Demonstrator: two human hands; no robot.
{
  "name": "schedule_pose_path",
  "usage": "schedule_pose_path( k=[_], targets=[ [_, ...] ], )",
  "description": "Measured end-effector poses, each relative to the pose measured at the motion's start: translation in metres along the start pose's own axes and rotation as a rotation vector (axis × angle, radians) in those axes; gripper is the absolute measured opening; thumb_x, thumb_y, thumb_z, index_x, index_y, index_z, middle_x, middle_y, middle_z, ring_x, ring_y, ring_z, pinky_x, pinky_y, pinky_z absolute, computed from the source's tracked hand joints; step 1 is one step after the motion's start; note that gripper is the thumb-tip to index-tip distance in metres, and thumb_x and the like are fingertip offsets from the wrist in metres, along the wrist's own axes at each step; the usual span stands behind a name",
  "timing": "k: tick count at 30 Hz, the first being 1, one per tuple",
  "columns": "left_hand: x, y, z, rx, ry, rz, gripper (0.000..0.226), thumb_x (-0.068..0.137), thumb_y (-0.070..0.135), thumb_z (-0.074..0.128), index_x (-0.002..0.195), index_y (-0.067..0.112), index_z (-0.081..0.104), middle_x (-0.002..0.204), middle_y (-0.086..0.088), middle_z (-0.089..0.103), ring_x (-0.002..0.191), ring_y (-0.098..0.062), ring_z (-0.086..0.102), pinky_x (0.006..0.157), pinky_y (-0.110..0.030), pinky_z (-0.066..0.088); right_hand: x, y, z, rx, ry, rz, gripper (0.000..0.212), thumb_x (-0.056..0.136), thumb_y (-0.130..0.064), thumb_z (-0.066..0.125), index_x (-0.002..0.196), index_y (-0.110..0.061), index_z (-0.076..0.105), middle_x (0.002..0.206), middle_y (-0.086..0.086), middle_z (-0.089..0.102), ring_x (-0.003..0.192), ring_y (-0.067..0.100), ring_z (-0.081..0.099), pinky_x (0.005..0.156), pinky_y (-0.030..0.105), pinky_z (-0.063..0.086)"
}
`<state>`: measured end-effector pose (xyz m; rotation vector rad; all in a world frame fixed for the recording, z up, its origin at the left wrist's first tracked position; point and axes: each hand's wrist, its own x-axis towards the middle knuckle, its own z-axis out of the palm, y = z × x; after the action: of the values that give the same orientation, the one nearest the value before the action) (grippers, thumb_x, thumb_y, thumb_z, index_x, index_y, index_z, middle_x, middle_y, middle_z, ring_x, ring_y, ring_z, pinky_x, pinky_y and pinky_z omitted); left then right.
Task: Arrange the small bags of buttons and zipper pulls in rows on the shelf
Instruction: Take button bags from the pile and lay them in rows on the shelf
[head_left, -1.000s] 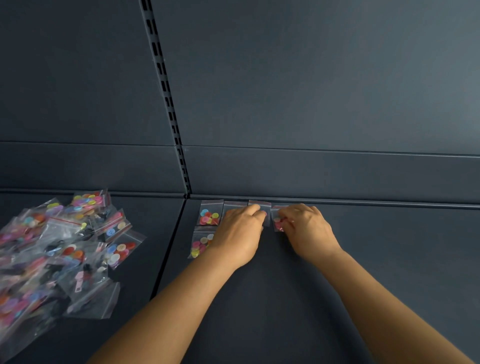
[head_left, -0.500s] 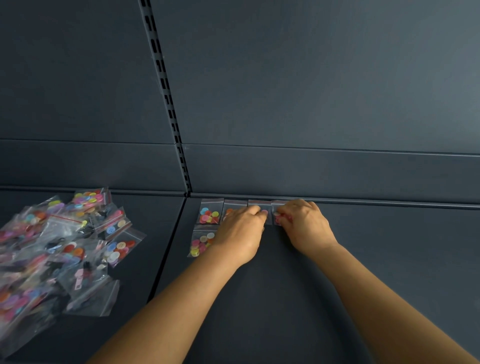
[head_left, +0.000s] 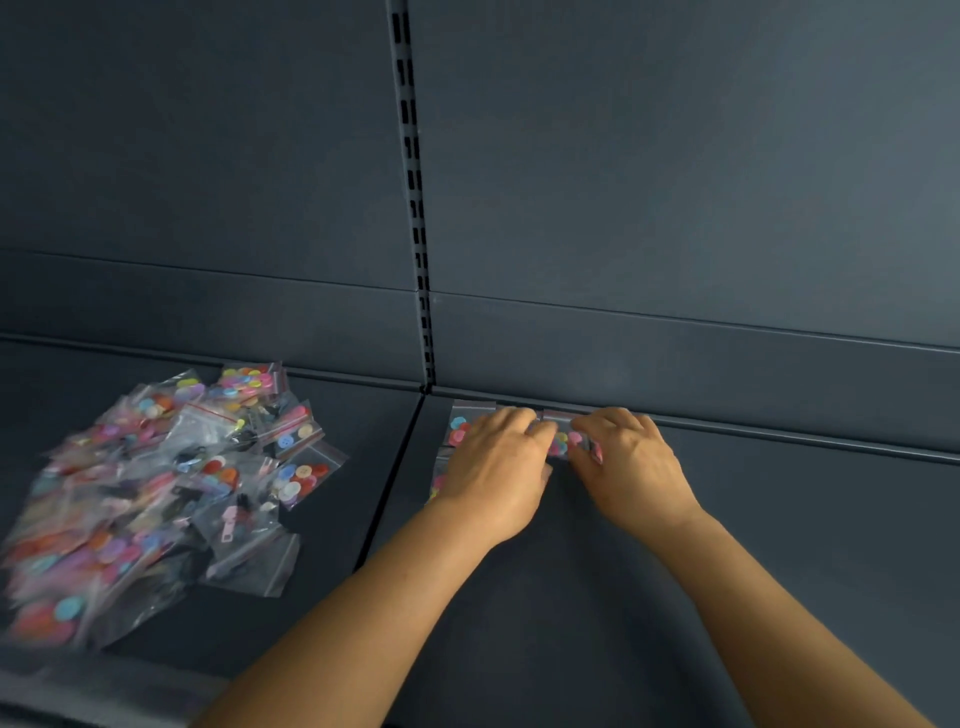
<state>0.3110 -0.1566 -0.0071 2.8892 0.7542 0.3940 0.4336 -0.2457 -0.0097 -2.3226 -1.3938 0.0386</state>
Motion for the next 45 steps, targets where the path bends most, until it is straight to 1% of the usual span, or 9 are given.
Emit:
schedule_pose_path(
  k=[11, 16, 22, 27, 31, 35, 37, 40, 45],
  targets=[
    [-0.065, -0.101, -0.056, 0.025, 0.087, -0.162, 0.052, 0.095, 0.03, 0.049, 0.143, 0.02, 0.033, 0.141, 0.002, 0.043, 0.13, -0.018, 0.035, 0.108, -0.03, 0.026, 0.011, -0.114, 0.02, 0.059, -0.061, -0.201, 0.046, 0.094, -0.031, 0.051, 0.137, -0.017, 0.045, 0.14, 0.001, 0.047, 0.129, 0.021, 0.038, 0.106, 0.028, 0.03],
    [-0.088, -0.156, -0.07, 0.064, 0.05, -0.224, 0.052, 0.096, 0.029, 0.046, 0.145, 0.019, 0.03, 0.141, 0.001, 0.042, 0.131, -0.018, 0.035, 0.108, -0.031, 0.028, 0.015, -0.163, 0.047, 0.066, -0.121, -0.228, 0.049, 0.094, -0.032, 0.05, 0.14, -0.018, 0.04, 0.141, 0.0, 0.046, 0.13, 0.021, 0.037, 0.105, 0.028, 0.029],
    [-0.096, -0.208, -0.071, 0.142, -0.064, -0.274, 0.052, 0.095, 0.015, 0.048, 0.144, 0.015, 0.032, 0.148, -0.003, 0.037, 0.136, -0.021, 0.03, 0.114, -0.034, 0.024, 0.021, -0.202, 0.083, 0.067, -0.212, -0.158, 0.049, 0.094, -0.032, 0.05, 0.141, -0.019, 0.039, 0.14, 0.001, 0.048, 0.131, 0.022, 0.036, 0.108, 0.032, 0.031],
    [-0.096, -0.221, -0.061, 0.164, -0.162, -0.156, 0.056, 0.086, 0.004, 0.052, 0.139, 0.017, 0.042, 0.143, 0.0, 0.043, 0.134, -0.02, 0.032, 0.112, -0.037, 0.023, 0.024, -0.215, 0.104, 0.046, -0.222, -0.035, 0.042, 0.092, -0.033, 0.052, 0.132, -0.019, 0.047, 0.126, 0.005, 0.053, 0.118, 0.025, 0.042, 0.096, 0.033, 0.038],
    [-0.1, -0.222, -0.055, 0.081, -0.092, -0.092, 0.046, 0.089, 0.006, 0.049, 0.134, 0.02, 0.05, 0.138, 0.002, 0.049, 0.125, -0.019, 0.043, 0.106, -0.034, 0.028, 0.029, -0.219, 0.114, 0.059, -0.2, 0.05, 0.033, 0.09, -0.026, 0.054, 0.121, -0.017, 0.055, 0.116, 0.007, 0.057, 0.112, 0.027, 0.047, 0.086, 0.029, 0.039],
    [-0.103, -0.222, -0.055, -0.03, -0.02, -0.107, 0.031, 0.093, 0.011, 0.048, 0.12, 0.019, 0.06, 0.118, -0.001, 0.062, 0.105, -0.023, 0.052, 0.092, -0.032, 0.04, 0.031, -0.219, 0.117, 0.088, -0.169, 0.144, 0.026, 0.09, -0.022, 0.053, 0.115, -0.016, 0.058, 0.109, 0.008, 0.063, 0.103, 0.027, 0.056, 0.075, 0.028, 0.042],
    [-0.1, -0.223, -0.055, -0.049, -0.008, -0.123, 0.036, 0.093, 0.011, 0.049, 0.128, 0.02, 0.054, 0.12, -0.002, 0.059, 0.109, -0.024, 0.05, 0.095, -0.034, 0.041, 0.032, -0.218, 0.117, 0.09, -0.124, 0.168, 0.027, 0.091, -0.028, 0.053, 0.113, -0.015, 0.058, 0.109, 0.009, 0.061, 0.103, 0.028, 0.054, 0.075, 0.028, 0.039],
    [-0.092, -0.223, -0.05, 0.028, -0.059, -0.071, 0.055, 0.09, 0.004, 0.052, 0.14, 0.022, 0.039, 0.139, 0.001, 0.043, 0.125, -0.023, 0.039, 0.108, -0.036, 0.031, 0.036, -0.221, 0.117, 0.079, -0.113, 0.198, 0.032, 0.091, -0.038, 0.053, 0.109, -0.013, 0.058, 0.107, 0.01, 0.055, 0.103, 0.03, 0.051, 0.076, 0.029, 0.036],
    [-0.086, -0.229, -0.045, 0.144, -0.084, -0.08, 0.058, 0.089, 0.01, 0.052, 0.144, 0.021, 0.034, 0.145, 0.001, 0.039, 0.132, -0.022, 0.033, 0.111, -0.036, 0.021, 0.042, -0.228, 0.117, 0.065, -0.162, 0.209, 0.018, 0.085, -0.023, 0.058, 0.101, -0.017, 0.065, 0.098, 0.005, 0.068, 0.09, 0.024, 0.062, 0.067, 0.025, 0.041]
  ],
)
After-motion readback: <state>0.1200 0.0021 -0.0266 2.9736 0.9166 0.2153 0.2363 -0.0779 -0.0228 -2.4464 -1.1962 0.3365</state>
